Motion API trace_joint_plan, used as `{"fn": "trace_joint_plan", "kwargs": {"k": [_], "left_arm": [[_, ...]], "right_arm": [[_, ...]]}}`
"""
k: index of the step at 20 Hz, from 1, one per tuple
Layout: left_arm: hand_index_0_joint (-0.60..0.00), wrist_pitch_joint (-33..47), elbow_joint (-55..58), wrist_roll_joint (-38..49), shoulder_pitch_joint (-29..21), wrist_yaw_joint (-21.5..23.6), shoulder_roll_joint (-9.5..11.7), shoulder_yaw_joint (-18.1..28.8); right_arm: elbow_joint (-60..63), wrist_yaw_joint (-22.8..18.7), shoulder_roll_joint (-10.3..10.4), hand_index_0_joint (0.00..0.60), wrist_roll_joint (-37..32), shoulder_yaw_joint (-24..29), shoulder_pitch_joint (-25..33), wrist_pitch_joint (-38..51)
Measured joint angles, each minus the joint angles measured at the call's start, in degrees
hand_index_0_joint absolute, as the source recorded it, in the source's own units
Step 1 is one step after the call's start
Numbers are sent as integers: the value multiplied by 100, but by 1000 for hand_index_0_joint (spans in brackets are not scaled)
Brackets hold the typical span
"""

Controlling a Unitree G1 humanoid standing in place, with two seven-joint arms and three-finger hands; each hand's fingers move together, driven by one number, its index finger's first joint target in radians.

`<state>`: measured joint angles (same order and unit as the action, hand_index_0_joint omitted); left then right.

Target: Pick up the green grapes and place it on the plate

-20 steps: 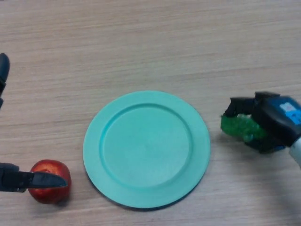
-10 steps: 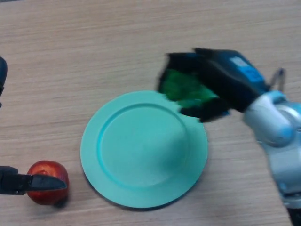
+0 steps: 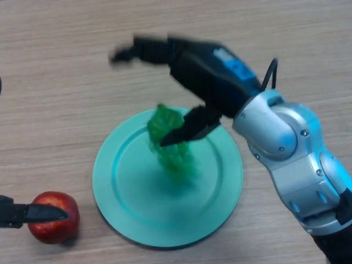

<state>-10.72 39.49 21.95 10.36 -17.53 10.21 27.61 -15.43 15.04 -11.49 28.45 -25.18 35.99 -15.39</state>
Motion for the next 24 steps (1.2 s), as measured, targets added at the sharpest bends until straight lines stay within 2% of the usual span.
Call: {"fn": "trace_joint_plan", "kwargs": {"k": [1, 2, 4, 7, 9, 11, 14, 16, 17, 24], "left_arm": [[0, 1, 0, -2, -3, -1, 1, 0], [0, 1, 0, -3, -6, -1, 4, 0], [0, 1, 3, -16, -15, -4, 7, -4], [0, 1, 4, -35, -69, -4, 16, -13], [0, 1, 7, -87, -149, -4, 31, -82], [0, 1, 18, -128, -160, -6, 51, -219], [0, 0, 42, -128, -185, -5, 103, -242], [0, -10, 132, -128, -195, -5, 113, -238], [0, -10, 197, -129, -232, -6, 120, -252], [0, -280, 307, -129, -267, -13, 129, -433]], "right_arm": [[-147, -31, 3, 0, -428, 57, -27, -125], [-228, -31, 3, 0, -458, 97, -75, -154], [-661, -29, 31, 0, -927, 523, -358, -522], [-1526, 13, 41, 0, -1350, 1767, -1012, -918], [-2006, 33, 41, 0, -1559, 2336, -1561, -1234], [-2520, -19, -10, 0, -2139, 2605, -2093, -1604], [-3037, -136, -138, 0, -3015, 2694, -2640, -1611], [-3319, -424, -179, 0, -3586, 2886, -2867, -1801], [-3423, -513, -261, 0, -3675, 2967, -2962, -1802], [-3494, -624, -288, 0, -3711, 2981, -3097, -1810]]}}
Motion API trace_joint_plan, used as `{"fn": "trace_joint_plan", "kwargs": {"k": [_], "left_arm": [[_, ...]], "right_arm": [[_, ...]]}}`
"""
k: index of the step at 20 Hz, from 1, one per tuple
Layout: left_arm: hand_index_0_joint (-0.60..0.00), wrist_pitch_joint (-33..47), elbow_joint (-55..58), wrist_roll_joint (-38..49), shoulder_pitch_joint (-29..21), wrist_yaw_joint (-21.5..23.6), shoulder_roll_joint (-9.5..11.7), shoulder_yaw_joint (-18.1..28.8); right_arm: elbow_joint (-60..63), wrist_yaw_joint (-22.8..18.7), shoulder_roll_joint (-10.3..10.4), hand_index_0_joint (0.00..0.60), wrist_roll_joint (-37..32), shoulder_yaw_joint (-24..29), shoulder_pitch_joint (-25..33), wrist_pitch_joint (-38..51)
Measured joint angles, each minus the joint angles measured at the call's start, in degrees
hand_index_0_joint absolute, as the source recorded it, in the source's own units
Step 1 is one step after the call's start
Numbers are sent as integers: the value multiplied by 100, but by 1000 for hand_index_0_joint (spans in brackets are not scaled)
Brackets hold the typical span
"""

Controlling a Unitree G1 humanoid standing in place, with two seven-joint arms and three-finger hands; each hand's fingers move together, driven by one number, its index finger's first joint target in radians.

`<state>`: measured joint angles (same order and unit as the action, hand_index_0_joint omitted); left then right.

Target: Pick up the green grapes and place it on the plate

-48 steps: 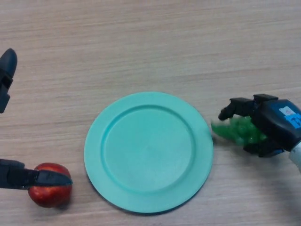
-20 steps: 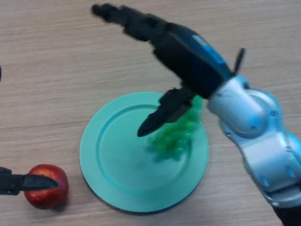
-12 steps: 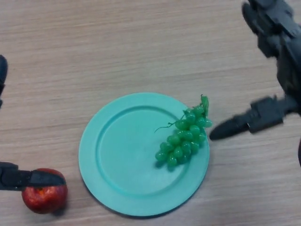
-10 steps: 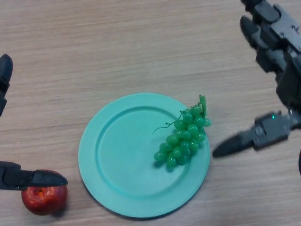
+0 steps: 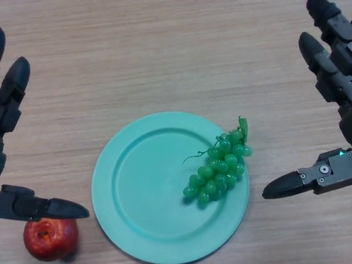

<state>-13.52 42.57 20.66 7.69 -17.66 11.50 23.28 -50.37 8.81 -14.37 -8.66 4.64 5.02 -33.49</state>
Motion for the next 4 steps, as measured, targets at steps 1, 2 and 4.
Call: {"fn": "trace_joint_plan", "kwargs": {"k": [1, 2, 4], "left_arm": [[0, 0, 51, 7, 0, -1, 1, 4], [0, 0, 63, 9, -2, -1, 5, 9], [0, -7, 63, 9, -12, -1, 44, 25]], "right_arm": [[-60, 0, -21, 0, 0, 3, 7, -90], [-80, 0, -31, 0, -2, 3, 9, -100], [-97, 0, -32, 0, -2, 0, 15, -100]]}}
